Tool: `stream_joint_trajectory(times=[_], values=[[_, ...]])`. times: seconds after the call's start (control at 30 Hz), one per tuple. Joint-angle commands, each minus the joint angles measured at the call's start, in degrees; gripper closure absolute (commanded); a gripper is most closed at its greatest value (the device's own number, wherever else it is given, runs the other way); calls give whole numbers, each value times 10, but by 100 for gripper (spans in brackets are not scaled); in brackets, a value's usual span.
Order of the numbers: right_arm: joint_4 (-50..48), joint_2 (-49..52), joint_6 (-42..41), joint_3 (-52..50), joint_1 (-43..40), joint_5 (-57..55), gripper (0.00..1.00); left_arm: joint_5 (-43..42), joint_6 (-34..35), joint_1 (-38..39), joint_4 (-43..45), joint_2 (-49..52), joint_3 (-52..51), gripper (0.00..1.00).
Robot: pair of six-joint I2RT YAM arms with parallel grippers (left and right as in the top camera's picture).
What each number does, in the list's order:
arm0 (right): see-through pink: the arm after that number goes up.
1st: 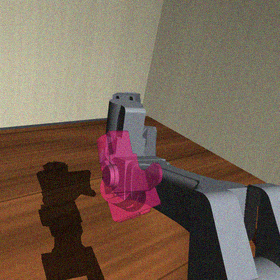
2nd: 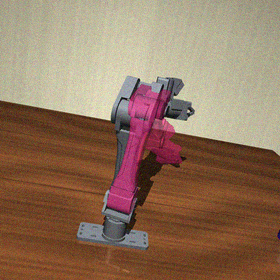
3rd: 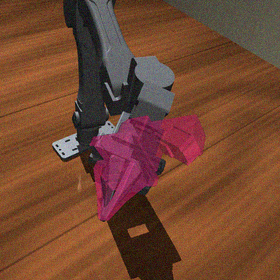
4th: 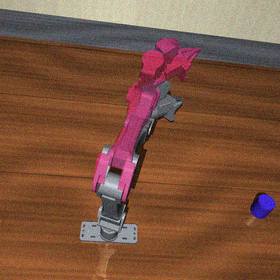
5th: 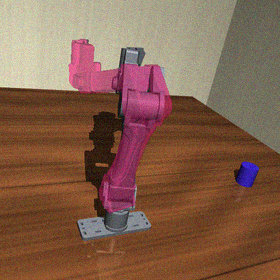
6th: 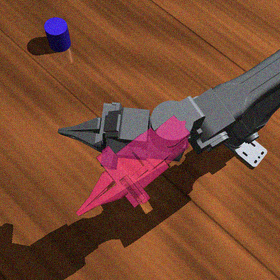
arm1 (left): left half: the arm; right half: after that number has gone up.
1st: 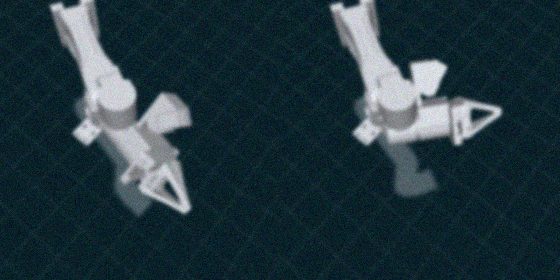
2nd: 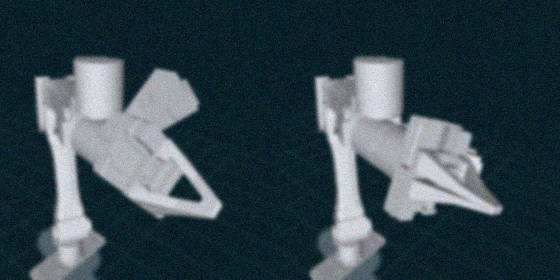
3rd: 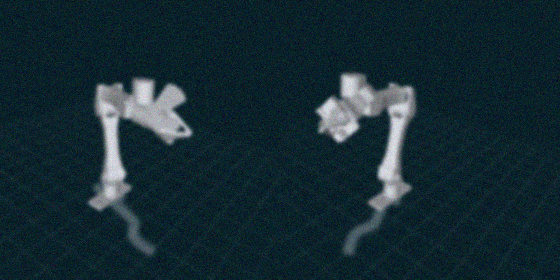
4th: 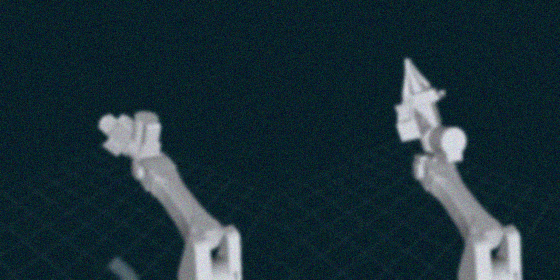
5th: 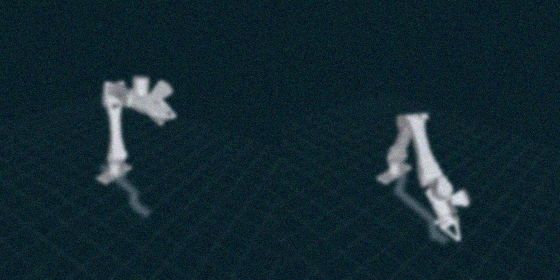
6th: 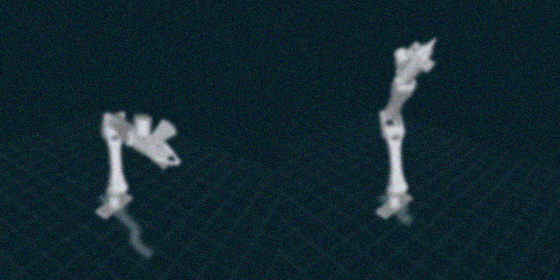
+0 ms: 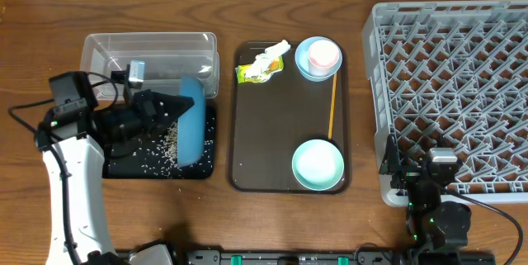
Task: Sort waste into correct bins and load items into the dishwasher rack
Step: 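Carry the blue bowl left over the black tray, then tilt the blue bowl with the left gripper to pour rice onto the black tray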
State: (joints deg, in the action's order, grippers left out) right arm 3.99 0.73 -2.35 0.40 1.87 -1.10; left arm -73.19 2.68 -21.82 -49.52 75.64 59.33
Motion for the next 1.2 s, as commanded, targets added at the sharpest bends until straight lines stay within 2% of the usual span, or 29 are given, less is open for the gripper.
stream_joint_trajectory(times=[0.0, 0.37, 0.6, 0.8, 1.17], values=[[2, -1, -4, -1, 6, -4, 1, -52, -16, -14, -12, -8, -3, 94], [2, -1, -4, -1, 6, -4, 1, -88, -16, -86, -17, -7, -8, 94], [2, -1, -4, -1, 6, -4, 1, -162, -16, -136, -26, -6, -34, 94], [2, -1, -4, -1, 6, -4, 1, -169, -9, -181, -6, 10, -41, 94], [2, -1, -4, -1, 6, -4, 1, -169, -20, -189, -9, 14, -41, 94]])
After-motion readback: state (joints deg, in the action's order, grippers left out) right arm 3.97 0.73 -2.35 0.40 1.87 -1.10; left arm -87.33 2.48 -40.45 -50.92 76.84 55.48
